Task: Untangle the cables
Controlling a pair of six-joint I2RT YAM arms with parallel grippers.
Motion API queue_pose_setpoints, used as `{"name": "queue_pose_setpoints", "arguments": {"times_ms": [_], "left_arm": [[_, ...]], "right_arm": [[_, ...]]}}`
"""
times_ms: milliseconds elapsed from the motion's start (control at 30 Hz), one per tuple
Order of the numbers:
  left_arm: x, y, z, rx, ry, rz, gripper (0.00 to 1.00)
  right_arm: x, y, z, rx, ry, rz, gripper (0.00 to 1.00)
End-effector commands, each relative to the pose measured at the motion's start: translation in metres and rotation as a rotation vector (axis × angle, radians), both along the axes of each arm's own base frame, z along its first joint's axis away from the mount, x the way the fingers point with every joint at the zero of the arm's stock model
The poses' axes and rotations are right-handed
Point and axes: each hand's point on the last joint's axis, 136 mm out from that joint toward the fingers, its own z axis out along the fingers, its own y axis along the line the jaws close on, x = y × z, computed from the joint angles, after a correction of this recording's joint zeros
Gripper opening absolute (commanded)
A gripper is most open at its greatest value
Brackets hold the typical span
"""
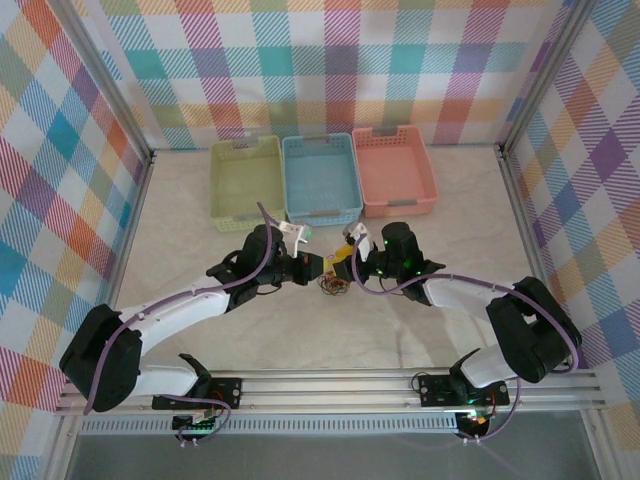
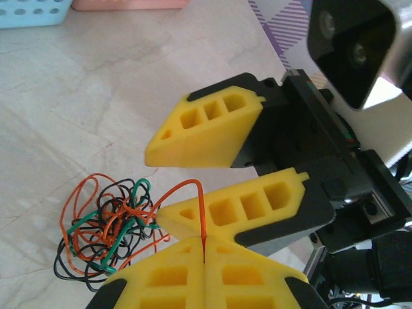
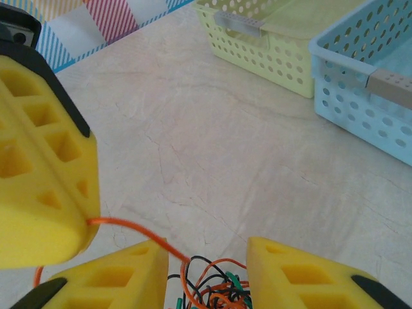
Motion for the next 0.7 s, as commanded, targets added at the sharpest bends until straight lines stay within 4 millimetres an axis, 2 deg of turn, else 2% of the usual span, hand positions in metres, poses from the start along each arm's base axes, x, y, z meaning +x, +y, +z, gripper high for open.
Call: {"name": "queue_pose_setpoints", "arguments": {"times_ms": [0,100,400,667], "left_arm": [[-0.01,-0.012,0.02,-0.04,-0.047,-0.071,0.0],[-0.014,-0.017,0.023,-0.054,-0.053,-0.095,0.0],[-0.031,-0.027,0.039,-0.106,-0.096,-0.18,0.0],[-0.036,-0.027,0.045,-0.115,-0.124,-0.192,0.0]], "right_arm": [[0.001,0.01,0.012,0.038,-0.033,0.042,0.38],[0.002,0.01,0.011,0.038,-0.035,0.039,0.38],[0.014,0.011,-0.009,-0.026,0.037,-0.01,0.39],[0.023,0.003,-0.025,-0.11,0.075,-0.074,0.38]]}}
